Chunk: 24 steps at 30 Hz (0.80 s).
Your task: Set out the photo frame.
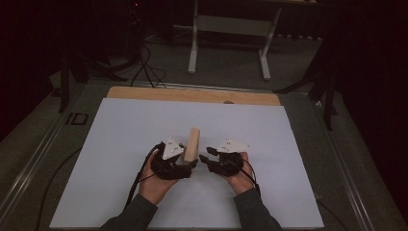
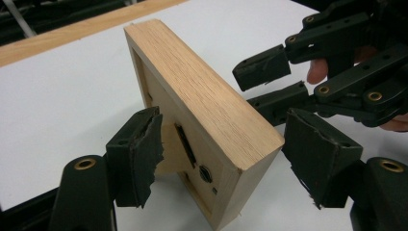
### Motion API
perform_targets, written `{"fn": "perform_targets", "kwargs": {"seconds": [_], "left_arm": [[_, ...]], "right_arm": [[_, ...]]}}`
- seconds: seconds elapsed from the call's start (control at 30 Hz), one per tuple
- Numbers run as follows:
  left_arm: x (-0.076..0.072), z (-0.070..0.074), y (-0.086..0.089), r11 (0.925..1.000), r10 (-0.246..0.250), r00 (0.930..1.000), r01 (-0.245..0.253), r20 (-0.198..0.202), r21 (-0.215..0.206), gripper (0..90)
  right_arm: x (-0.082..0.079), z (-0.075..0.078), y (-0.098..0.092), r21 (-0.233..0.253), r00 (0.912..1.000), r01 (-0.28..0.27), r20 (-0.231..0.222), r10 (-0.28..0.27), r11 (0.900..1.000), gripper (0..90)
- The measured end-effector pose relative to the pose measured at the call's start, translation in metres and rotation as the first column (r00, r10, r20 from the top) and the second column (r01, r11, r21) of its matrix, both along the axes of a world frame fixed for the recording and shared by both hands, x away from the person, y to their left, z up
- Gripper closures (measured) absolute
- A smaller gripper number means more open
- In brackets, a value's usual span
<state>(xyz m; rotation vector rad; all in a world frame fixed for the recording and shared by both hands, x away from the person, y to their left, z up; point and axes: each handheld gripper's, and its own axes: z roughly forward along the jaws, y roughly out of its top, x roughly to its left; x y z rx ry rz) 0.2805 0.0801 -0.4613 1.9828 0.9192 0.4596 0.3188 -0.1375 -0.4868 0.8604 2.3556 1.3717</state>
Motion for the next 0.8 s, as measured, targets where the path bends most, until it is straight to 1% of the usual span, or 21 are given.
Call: {"fn": "perform_targets", "kwargs": {"seconds": [0.07, 0.23, 0.33, 0.37, 0.4, 0.63, 0.8], "left_arm": [[0.0006, -0.0016, -0.0011, 1.0, 0.004, 1.0, -0.004, -0.005, -0.001, 30.4], [0.0033, -0.004, -0.0021, 1.0, 0.002, 0.9996, -0.002, -0.029, -0.002, 34.4], [0.0041, -0.0063, -0.0045, 1.0, 0.001, 0.9993, 0.0, -0.038, 0.01, 36.1], [0.0042, -0.007, -0.0055, 1.0, -0.001, 0.9991, 0.001, -0.042, 0.006, 36.4], [0.0046, -0.0074, -0.0056, 0.9999, -0.006, 0.9991, 0.006, -0.041, 0.015, 36.9], [0.0048, -0.0085, -0.0069, 0.9999, -0.003, 0.9987, 0.004, -0.05, 0.015, 45.3], [0.005, -0.0082, -0.0062, 0.9998, -0.007, 0.9986, 0.008, -0.052, 0.018, 46.0]], "right_arm": [[0.0001, 0.0001, -0.0002, 0.001, 1.0, 0.0, 0.001, 0.0, 1.0, 55.9], [0.0002, 0.0007, -0.0012, -0.001, 0.9999, 0.009, 0.007, -0.009, 1.0, 55.9], [0.0002, 0.0009, -0.0015, -0.002, 0.9999, 0.01, 0.009, -0.01, 1.0, 55.9], [0.0003, 0.001, -0.0016, -0.001, 0.9999, 0.009, 0.009, -0.009, 1.0, 55.9], [0.0003, 0.0011, -0.0018, -0.001, 0.9999, 0.009, 0.009, -0.009, 1.0, 55.9], [0.0006, 0.002, -0.0037, 0.003, 0.9998, 0.015, 0.01, -0.015, 1.0, 55.8], [0.0006, 0.0032, -0.005, 0.01, 0.9998, 0.018, 0.011, -0.018, 1.0, 55.9]]}}
